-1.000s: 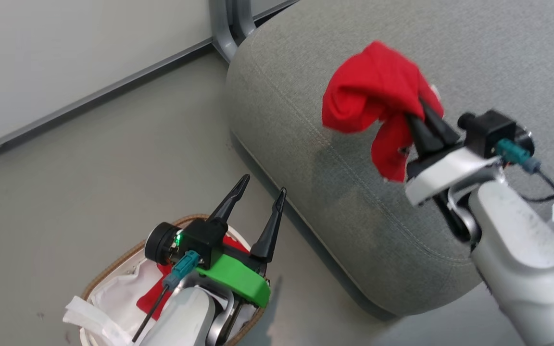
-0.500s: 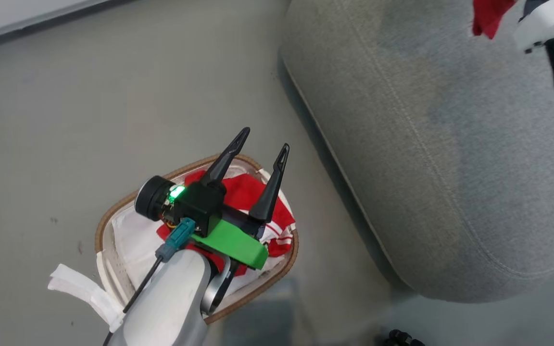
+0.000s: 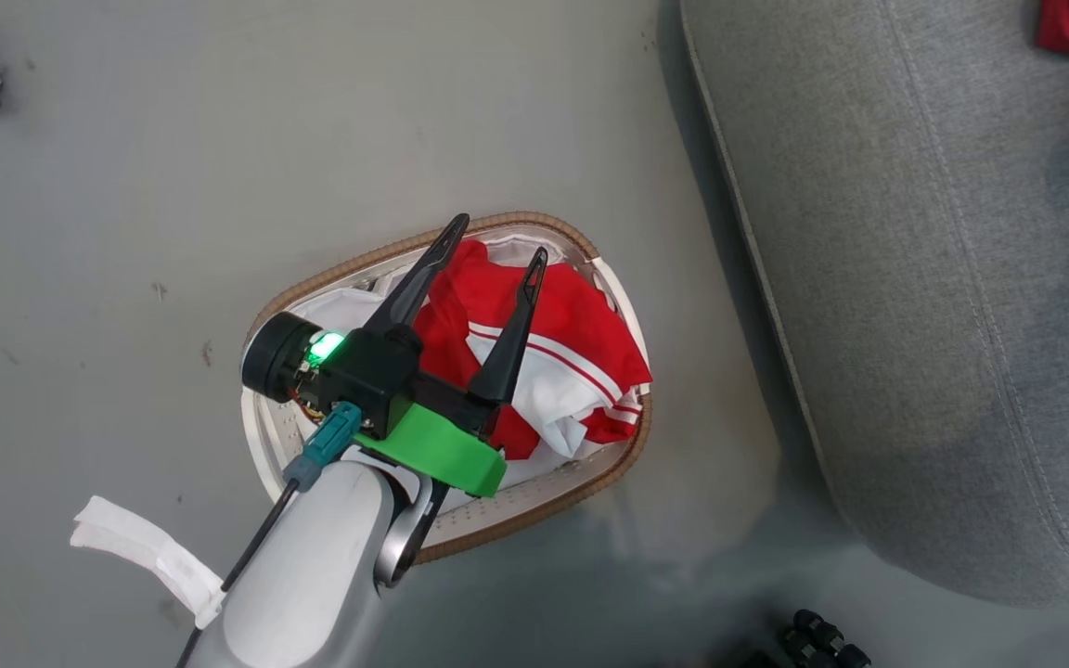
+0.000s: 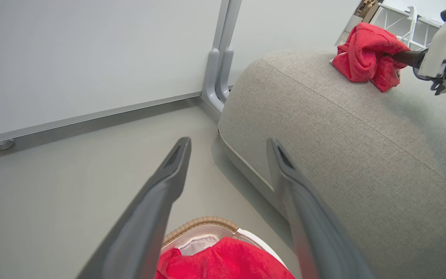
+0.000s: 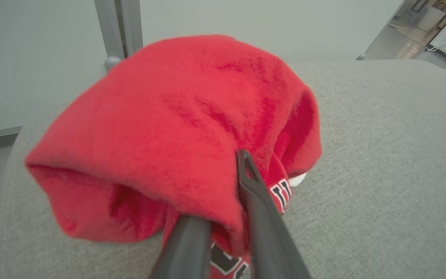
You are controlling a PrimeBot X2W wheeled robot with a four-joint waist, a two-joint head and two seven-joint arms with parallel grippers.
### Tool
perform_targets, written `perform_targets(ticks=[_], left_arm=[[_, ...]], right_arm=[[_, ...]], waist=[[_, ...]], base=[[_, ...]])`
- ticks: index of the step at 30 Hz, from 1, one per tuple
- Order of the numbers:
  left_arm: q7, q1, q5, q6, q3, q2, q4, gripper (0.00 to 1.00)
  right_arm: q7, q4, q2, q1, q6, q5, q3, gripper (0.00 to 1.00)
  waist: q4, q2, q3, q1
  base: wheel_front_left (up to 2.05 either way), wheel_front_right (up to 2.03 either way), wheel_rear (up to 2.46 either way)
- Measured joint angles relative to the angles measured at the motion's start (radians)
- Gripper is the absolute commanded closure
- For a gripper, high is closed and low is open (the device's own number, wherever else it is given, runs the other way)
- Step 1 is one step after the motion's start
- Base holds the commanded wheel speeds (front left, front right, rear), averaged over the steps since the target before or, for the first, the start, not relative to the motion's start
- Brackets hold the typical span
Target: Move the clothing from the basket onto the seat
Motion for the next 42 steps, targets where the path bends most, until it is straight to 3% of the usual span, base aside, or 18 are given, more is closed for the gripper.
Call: perform_targets(ticks=[8, 13, 19, 29, 42], left_arm=[[0.000, 0.034, -0.007, 0.000, 0.053, 0.000, 0.024, 0.00], [0.000, 0.074, -0.012, 0.000, 0.091, -0.006, 0.038, 0.00], [0.000, 0.144, -0.013, 0.000, 0.168, -0.015, 0.060, 0.00], [0.000, 0.273, 0.030, 0.020, 0.347, -0.030, 0.084, 0.00], [0.000, 0.406, 0.030, 0.076, 0.489, -0.032, 0.087, 0.00]], right_arm=[[0.000, -0.128, 0.089, 0.169, 0.000, -0.028, -0.086, 0.00], [0.000, -0.208, 0.113, 0.283, 0.000, -0.018, -0.074, 0.00], [0.000, -0.306, 0.154, 0.416, 0.000, 0.036, 0.009, 0.00], [0.000, -0.484, 0.194, 0.565, 0.000, 0.123, 0.253, 0.00], [0.000, -0.525, 0.275, 0.748, 0.000, 0.146, 0.305, 0.00]], waist=[[0.020, -0.0001, -0.027, 0.0000], [0.015, 0.0000, -0.091, -0.0001], [0.013, -0.0001, -0.185, -0.0001], [0.036, -0.0001, -0.334, -0.0002], [0.110, -0.0001, -0.485, -0.0002]], base=[[0.00, 0.00, 0.00], [0.00, 0.00, 0.00], [0.00, 0.00, 0.00], [0.00, 0.00, 0.00], [0.00, 0.00, 0.00]])
